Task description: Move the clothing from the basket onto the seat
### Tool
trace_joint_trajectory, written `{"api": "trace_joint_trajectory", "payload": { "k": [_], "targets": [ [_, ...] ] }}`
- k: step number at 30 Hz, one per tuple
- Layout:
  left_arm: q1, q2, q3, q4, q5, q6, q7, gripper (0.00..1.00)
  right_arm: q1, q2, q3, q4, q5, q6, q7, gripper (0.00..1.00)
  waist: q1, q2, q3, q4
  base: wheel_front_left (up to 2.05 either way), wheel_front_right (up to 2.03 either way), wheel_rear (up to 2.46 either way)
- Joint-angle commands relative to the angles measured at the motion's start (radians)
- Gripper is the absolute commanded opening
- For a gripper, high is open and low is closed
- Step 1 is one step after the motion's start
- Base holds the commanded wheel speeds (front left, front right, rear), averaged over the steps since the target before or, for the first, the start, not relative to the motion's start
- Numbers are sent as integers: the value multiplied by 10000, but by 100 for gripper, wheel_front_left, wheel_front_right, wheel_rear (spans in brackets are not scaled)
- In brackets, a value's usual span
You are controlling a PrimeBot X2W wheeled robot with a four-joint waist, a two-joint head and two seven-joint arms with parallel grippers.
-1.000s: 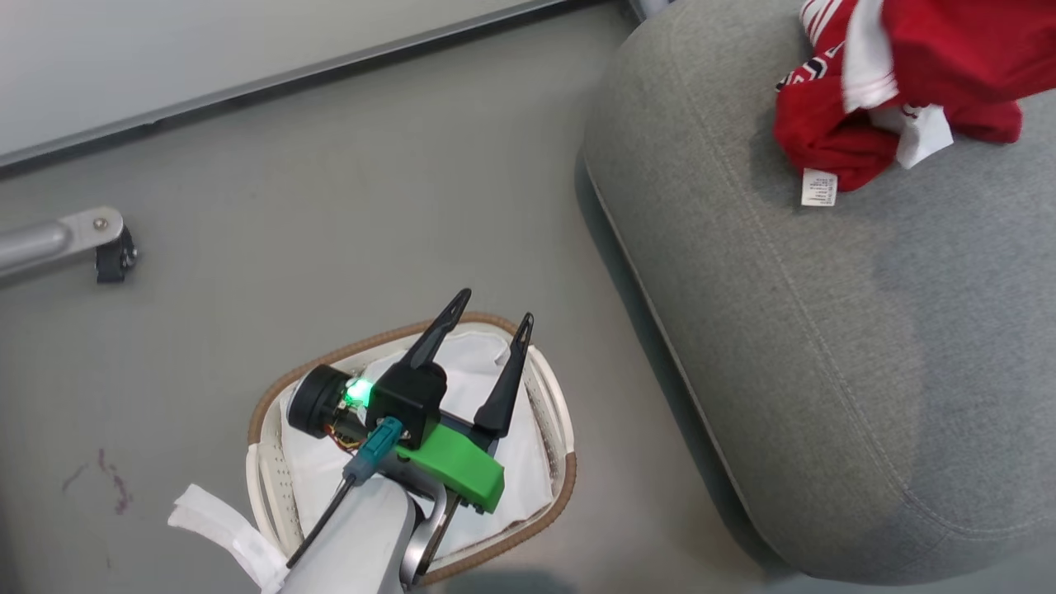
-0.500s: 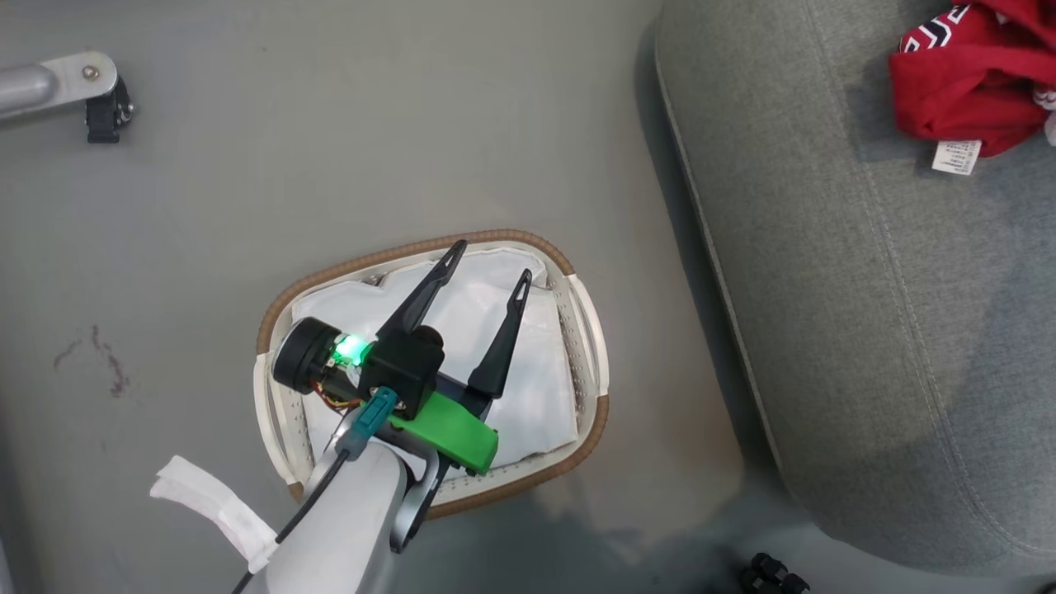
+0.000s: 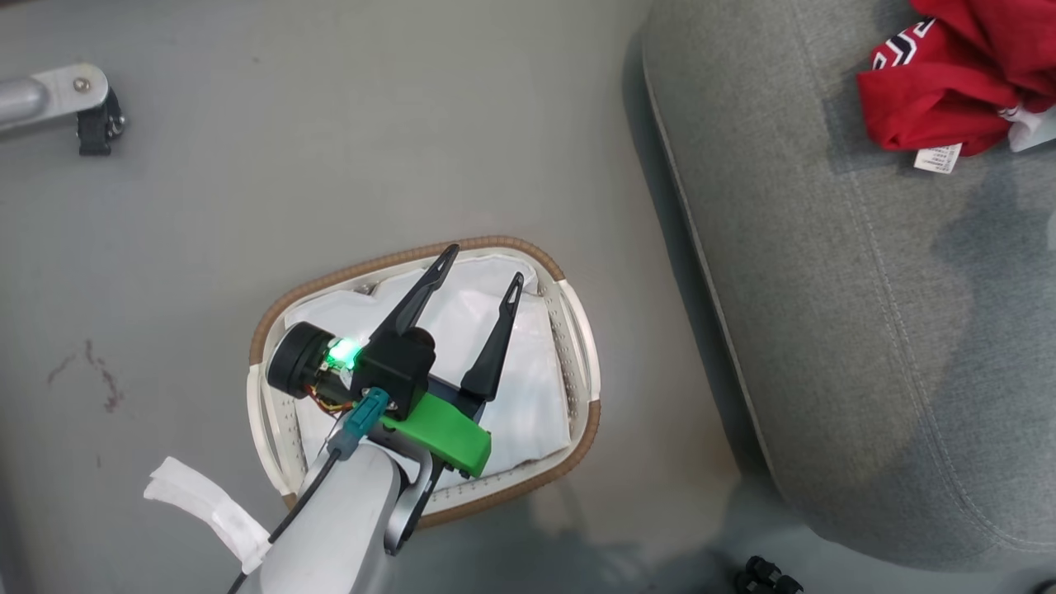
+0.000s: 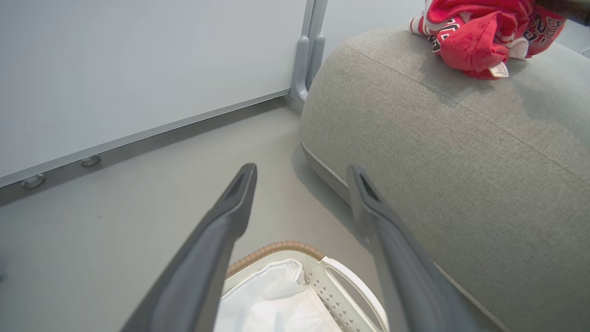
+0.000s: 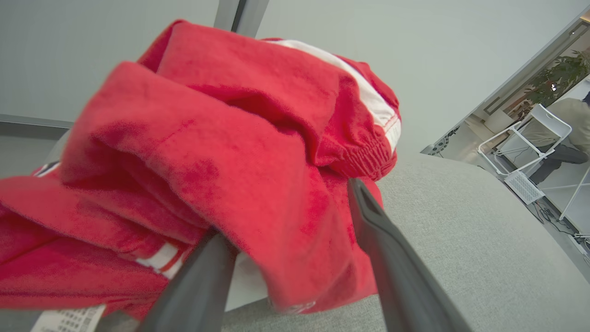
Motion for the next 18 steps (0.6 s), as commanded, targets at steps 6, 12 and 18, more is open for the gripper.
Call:
{"api": "trace_joint_trajectory", "payload": {
  "k": [6,12,18],
  "targets": [
    [263,-36,160,-33,-353,-34,-7,100,1204,201,183,-594,221,-15,-21,100,-1,-1,-914,-17,0,0,0],
    [623,-178,545,-74,-663,-34,-7,100,1938,228,565,-943,316,-15,-21,100,-1,-1,-1941,186,0,0,0],
    [1076,-282,1177,-17,-887,21,-7,100,2078,42,1130,-1194,350,-15,-21,100,-1,-1,-3078,596,0,0,0]
  ]
}}
